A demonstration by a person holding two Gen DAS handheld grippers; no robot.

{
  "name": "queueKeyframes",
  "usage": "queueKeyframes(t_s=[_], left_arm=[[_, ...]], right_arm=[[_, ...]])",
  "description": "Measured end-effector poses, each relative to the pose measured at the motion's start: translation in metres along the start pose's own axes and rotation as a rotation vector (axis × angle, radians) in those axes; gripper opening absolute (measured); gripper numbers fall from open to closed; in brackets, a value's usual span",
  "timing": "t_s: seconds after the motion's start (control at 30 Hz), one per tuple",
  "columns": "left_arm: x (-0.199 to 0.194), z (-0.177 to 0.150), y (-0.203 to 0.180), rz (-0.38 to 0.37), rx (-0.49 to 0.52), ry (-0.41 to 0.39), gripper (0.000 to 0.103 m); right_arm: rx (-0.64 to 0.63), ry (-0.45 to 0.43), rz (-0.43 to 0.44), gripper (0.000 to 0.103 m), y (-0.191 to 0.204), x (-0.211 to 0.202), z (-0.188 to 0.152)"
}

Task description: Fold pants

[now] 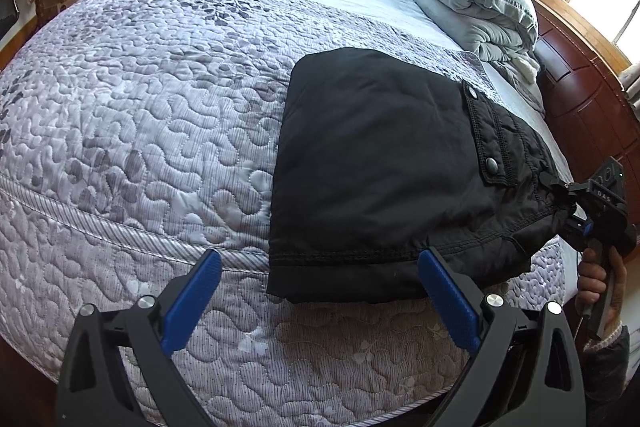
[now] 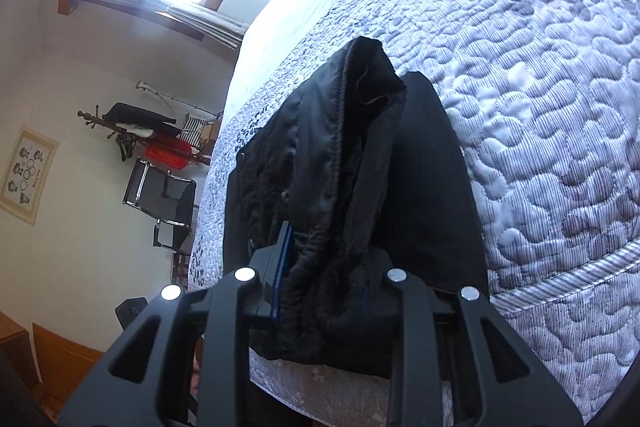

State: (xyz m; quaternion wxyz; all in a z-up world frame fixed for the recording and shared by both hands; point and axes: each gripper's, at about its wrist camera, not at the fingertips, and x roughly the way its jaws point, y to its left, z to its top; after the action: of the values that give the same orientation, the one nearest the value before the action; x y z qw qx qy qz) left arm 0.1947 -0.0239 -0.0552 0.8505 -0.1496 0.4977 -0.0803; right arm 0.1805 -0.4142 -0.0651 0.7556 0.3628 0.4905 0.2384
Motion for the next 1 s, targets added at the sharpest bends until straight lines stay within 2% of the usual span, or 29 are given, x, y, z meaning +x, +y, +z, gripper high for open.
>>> queueKeyframes(t_s=[0.1,0.13,0.17,0.27,0.33,0.43,0.5,0.57,0.63,0.73,0.83,1.0], left_arm=[[0.001,0.000,-0.002,-0.001,0.003,0.005,0.099],[0.001,0.000,-0.002,-0.001,0.003,0.006,0.099],[0.002,0.000,-0.002,-0.001,0.003,0.006,0.099],[0.002,0.000,-0.002,-0.001,0.001,0.007,0.099],[0.001,-0.001,-0.002,-0.003,0.000,0.007,0.099],[0.001,-0.001,-0.002,-0.003,-0.001,0.007,0.099],[0.001,0.000,-0.002,-0.005,-0.002,0.007,0.099],[0.001,-0.001,-0.003,-0.009,-0.005,0.010,0.099],[0.001,-0.002,-0.005,-0.013,-0.005,0.013,0.099],[0.001,-0.003,-0.007,-0.020,-0.003,0.016,0.099],[-0.001,-0.003,-0.009,-0.019,0.002,0.010,0.099],[-0.002,-0.003,-0.011,-0.024,-0.005,0.012,0.099]], right_arm=[[0.026,0.011,0.000,0.032,-0.017,0.002,-0.005],[0.034,0.014,0.000,0.039,-0.026,0.001,-0.005],[0.044,0.017,-0.004,0.042,-0.030,0.000,-0.006],[0.058,0.010,0.003,0.043,-0.039,-0.005,-0.011],[0.062,0.006,-0.001,0.059,-0.041,-0.012,-0.014],[0.062,0.005,-0.003,0.067,-0.044,-0.022,-0.022],[0.064,0.015,-0.001,0.069,-0.045,-0.027,-0.026],[0.060,0.025,0.006,0.068,-0.042,-0.029,-0.031],[0.054,0.031,-0.007,0.053,-0.041,-0.029,-0.036],[0.056,0.029,-0.030,0.041,-0.041,-0.030,-0.035],[0.033,0.005,-0.017,0.037,-0.034,-0.037,-0.034],[-0.017,-0.007,-0.043,0.037,-0.016,-0.043,-0.028]])
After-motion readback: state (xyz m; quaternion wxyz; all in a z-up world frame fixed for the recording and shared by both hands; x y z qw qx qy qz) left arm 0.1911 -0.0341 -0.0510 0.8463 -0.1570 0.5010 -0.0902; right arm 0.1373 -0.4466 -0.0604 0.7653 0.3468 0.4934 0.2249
